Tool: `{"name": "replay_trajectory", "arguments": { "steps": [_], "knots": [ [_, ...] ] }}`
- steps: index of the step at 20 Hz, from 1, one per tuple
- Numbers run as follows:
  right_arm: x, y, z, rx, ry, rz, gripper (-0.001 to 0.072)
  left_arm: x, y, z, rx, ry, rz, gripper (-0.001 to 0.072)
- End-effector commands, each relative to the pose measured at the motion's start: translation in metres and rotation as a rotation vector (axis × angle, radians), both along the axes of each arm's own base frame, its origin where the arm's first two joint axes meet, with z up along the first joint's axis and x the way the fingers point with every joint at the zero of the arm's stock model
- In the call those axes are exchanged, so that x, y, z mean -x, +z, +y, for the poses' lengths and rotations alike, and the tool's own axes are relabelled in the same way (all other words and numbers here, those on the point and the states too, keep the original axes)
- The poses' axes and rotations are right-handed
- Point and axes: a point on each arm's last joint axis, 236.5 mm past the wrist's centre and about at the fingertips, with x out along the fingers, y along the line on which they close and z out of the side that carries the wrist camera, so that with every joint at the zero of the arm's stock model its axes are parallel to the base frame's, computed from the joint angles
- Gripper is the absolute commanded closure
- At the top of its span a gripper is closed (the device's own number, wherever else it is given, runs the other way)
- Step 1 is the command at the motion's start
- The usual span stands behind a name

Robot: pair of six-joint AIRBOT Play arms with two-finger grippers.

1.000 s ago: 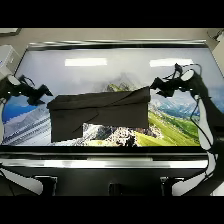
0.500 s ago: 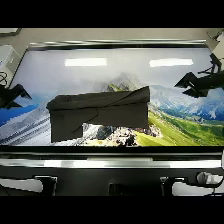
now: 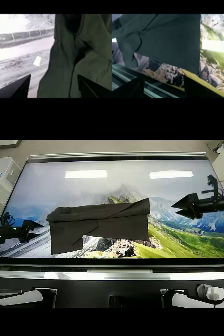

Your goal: Fold the clothes and pants, and hang the long-sleeved shirts on hangers.

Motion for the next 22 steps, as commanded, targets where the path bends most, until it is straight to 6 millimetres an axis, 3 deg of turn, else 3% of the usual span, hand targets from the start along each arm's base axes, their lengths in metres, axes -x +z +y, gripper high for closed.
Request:
{"name": "replay_trajectory", "arguments": {
  "steps": [1,5,7,12,14,18,22],
  "knots": [
    [0.021,-0.009,0.015,-0.073,0.023,0.040,0.0191,-0.021,-0.015,-0.004,0.010,-0.005,-0.139,0.0074],
    [0.021,-0.010,0.016,-0.077,0.004,0.051,0.0197,-0.043,-0.025,-0.016,0.035,-0.050,-0.185,0.0074],
    [0.018,-0.011,0.014,-0.072,-0.008,0.043,0.0293,-0.050,-0.029,-0.021,0.031,-0.079,-0.187,0.0074],
    [0.014,-0.011,0.013,-0.066,-0.022,0.033,0.0292,-0.056,-0.044,-0.037,0.049,-0.117,-0.159,0.0079],
    [0.010,-0.012,0.011,-0.060,-0.035,0.024,0.0291,-0.050,-0.053,-0.046,0.064,-0.146,-0.124,0.0199],
    [0.006,-0.014,0.007,-0.034,-0.033,-0.009,0.0294,-0.042,-0.061,-0.053,0.070,-0.176,-0.086,0.0659],
    [0.006,-0.038,0.004,-0.018,-0.060,0.004,0.0293,-0.040,-0.058,-0.056,0.091,-0.174,-0.075,0.0681]
  ]
}}
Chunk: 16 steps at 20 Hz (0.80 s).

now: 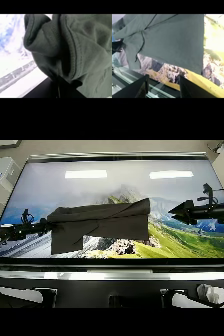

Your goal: Fold the clothes and pants, and hang the long-sleeved shirts on hangers.

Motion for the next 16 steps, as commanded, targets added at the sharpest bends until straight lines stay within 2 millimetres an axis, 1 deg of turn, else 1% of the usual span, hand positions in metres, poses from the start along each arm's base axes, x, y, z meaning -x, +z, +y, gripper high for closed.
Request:
{"name": "replay_trajectory", "arguments": {
  "steps": [1,2,3,4,6,7,8,10,12,14,16],
  "knots": [
    [0.006,-0.031,-0.006,0.037,-0.017,0.039,0.0282,0.004,-0.001,-0.003,0.012,-0.003,0.024,0.0681],
    [0.017,-0.051,-0.008,0.060,-0.012,0.093,0.0278,0.004,-0.001,-0.003,0.017,0.002,0.030,0.0681],
    [0.031,-0.073,-0.010,0.079,-0.007,0.160,0.0231,0.004,0.000,-0.004,0.022,0.002,0.034,0.0681],
    [0.045,-0.093,-0.007,0.075,-0.005,0.219,0.0206,0.005,0.000,-0.004,0.024,0.002,0.036,0.0681],
    [0.060,-0.121,0.002,0.043,-0.033,0.282,0.0204,0.005,0.000,-0.004,0.027,0.008,0.040,0.0681],
    [0.064,-0.130,0.008,0.020,-0.046,0.292,0.0157,0.005,0.000,-0.004,0.028,0.008,0.041,0.0681],
    [0.069,-0.139,0.011,0.010,-0.067,0.310,0.0140,0.005,0.000,-0.004,0.030,0.012,0.045,0.0681],
    [0.073,-0.153,0.014,-0.004,-0.121,0.336,0.0142,0.005,0.000,-0.004,0.031,0.013,0.045,0.0681],
    [0.074,-0.161,0.018,-0.026,-0.164,0.345,0.0151,0.005,0.000,-0.004,0.032,0.015,0.047,0.0681],
    [0.071,-0.166,0.019,-0.040,-0.204,0.343,0.0151,0.005,0.000,-0.004,0.033,0.017,0.049,0.0681],
    [0.069,-0.169,0.026,-0.028,-0.202,0.334,0.0151,0.005,0.000,-0.004,0.033,0.018,0.050,0.0681]
  ]
}}
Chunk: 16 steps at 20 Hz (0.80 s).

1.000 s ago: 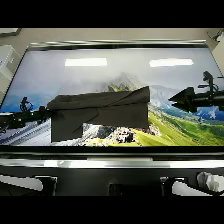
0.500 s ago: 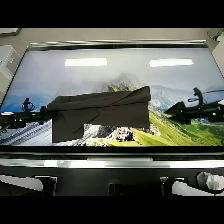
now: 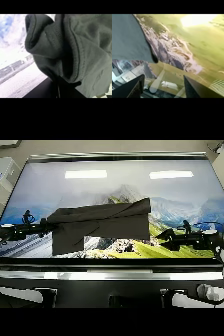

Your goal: Fold the clothes and pants, and hang the long-sleeved shirts on hangers.

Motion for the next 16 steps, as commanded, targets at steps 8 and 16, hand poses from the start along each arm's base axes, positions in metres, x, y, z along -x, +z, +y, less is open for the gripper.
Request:
{"name": "replay_trajectory", "arguments": {
  "steps": [8,16],
  "knots": [
    [-0.024,-0.025,0.031,0.122,-0.031,-0.034,0.0152,0.000,0.000,0.000,0.003,0.006,0.004,0.0681],
    [-0.012,-0.044,0.065,0.110,0.023,0.046,0.0409,0.000,0.000,0.000,0.005,0.005,0.005,0.0681]
  ]
}}
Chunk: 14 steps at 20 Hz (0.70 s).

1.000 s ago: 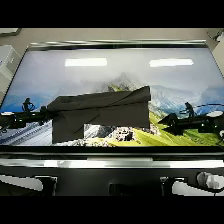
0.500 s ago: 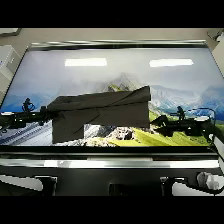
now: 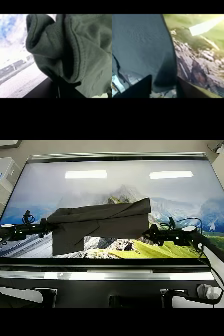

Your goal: Fold the clothes and pants, and hang the long-sleeved shirts on hangers.

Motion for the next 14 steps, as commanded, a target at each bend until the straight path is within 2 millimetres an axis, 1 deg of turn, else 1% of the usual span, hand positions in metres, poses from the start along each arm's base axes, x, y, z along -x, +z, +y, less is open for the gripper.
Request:
{"name": "replay_trajectory", "arguments": {
  "steps": [1,2,3,4,6,7,8,9,11,12,13,14],
  "knots": [
    [0.014,-0.014,-0.003,0.067,0.071,0.028,0.0496,0.000,0.000,0.000,0.001,-0.001,0.000,0.0681],
    [0.013,-0.014,-0.003,0.065,0.074,0.022,0.0602,0.000,0.000,0.000,0.001,0.000,0.000,0.0681],
    [0.010,-0.011,-0.001,0.058,0.077,0.004,0.0674,0.000,0.001,0.000,0.003,0.004,0.003,0.0681],
    [0.005,-0.005,0.001,0.049,0.082,-0.026,0.0674,-0.001,0.002,0.000,0.005,0.001,0.000,0.0681],
    [-0.012,0.018,0.006,0.027,0.104,-0.118,0.0676,-0.010,0.013,0.003,-0.002,-0.009,-0.029,0.0682],
    [-0.023,0.032,0.006,0.028,0.111,-0.164,0.0676,-0.017,0.023,0.005,0.000,-0.010,-0.045,0.0682],
    [-0.035,0.052,0.006,0.033,0.129,-0.225,0.0676,-0.026,0.038,0.007,0.008,-0.006,-0.061,0.0682],
    [-0.052,0.077,0.004,0.045,0.142,-0.303,0.0677,-0.035,0.056,0.007,0.012,-0.014,-0.085,0.0682],
    [-0.089,0.139,0.000,0.079,0.150,-0.475,0.0677,-0.056,0.105,0.001,0.021,-0.027,-0.137,0.0683],
    [-0.108,0.175,-0.003,0.097,0.148,-0.566,0.0677,-0.068,0.138,-0.004,0.022,-0.033,-0.172,0.0683],
    [-0.128,0.216,-0.006,0.115,0.143,-0.666,0.0677,-0.078,0.173,-0.011,0.014,-0.044,-0.218,0.0682],
    [-0.144,0.260,-0.009,0.136,0.129,-0.765,0.0678,-0.089,0.214,-0.019,-0.009,-0.056,-0.292,0.0683]
  ]
}}
